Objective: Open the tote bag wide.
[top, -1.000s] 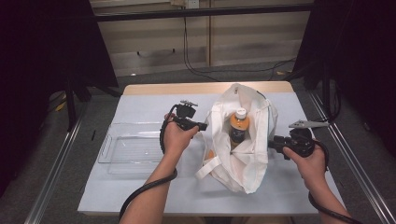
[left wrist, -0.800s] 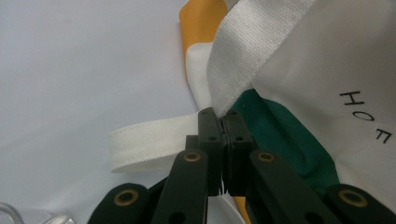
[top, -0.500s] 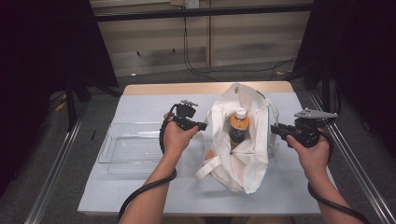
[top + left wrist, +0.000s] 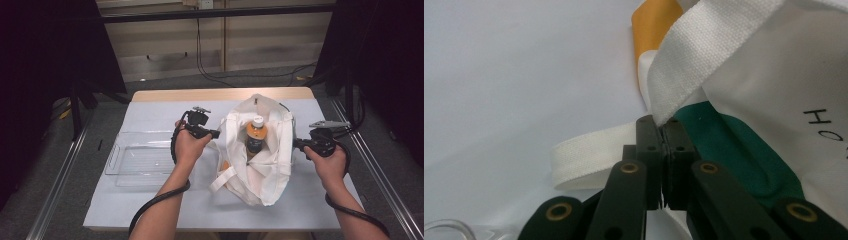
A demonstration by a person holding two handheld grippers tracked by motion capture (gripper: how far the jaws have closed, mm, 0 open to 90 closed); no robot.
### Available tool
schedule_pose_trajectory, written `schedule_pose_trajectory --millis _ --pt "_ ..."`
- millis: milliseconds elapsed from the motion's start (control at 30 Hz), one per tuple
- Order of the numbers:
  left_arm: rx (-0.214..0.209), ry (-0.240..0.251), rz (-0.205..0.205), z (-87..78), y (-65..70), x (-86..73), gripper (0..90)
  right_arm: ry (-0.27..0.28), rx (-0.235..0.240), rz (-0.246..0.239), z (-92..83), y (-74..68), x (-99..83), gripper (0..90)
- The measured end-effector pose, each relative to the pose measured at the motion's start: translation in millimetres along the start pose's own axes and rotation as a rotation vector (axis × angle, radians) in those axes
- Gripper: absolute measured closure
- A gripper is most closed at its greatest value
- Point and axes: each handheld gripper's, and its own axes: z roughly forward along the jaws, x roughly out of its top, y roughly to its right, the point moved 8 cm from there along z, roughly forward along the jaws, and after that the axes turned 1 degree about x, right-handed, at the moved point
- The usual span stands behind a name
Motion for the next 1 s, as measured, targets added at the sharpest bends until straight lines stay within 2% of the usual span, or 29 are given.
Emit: schedule_pose_trajectory --millis 233,367,533,600,633,767,900,1000 --pt "0.023 -0.010 -0.008 0.0 -8.8 -2.9 88.3 -0.033 -0.009 0.025 5.9 13.7 -12.5 88.1" --pt "0.028 -0.006 -0.021 0.6 -9.5 -3.8 88.2 -0.049 -0.020 0.030 6.3 17.7 -17.3 88.1" --pt "0.034 -0.008 -0.017 -0.1 -10.6 -5.0 88.2 -0.057 -0.016 0.030 6.1 16.7 -19.7 88.2" --pt "0.043 -0.002 -0.037 -0.1 -10.8 -4.9 88.3 -0.058 -0.019 0.028 5.9 17.6 -19.7 88.3" --pt "0.044 -0.015 -0.016 -2.2 -13.6 -6.0 88.3 -0.060 -0.021 0.037 5.4 18.7 -20.3 88.3" --pt "0.039 -0.013 -0.025 -4.5 -14.8 -6.4 88.3 -0.059 -0.024 0.047 4.1 23.0 -22.1 88.1" --pt "0.025 0.001 -0.020 -5.1 -12.0 -4.9 88.2 -0.028 -0.009 0.038 2.5 17.1 -18.1 86.6" --pt "0.018 0.012 -0.024 -5.2 -9.3 -3.7 88.1 -0.024 -0.004 0.034 2.7 14.0 -16.0 85.1"
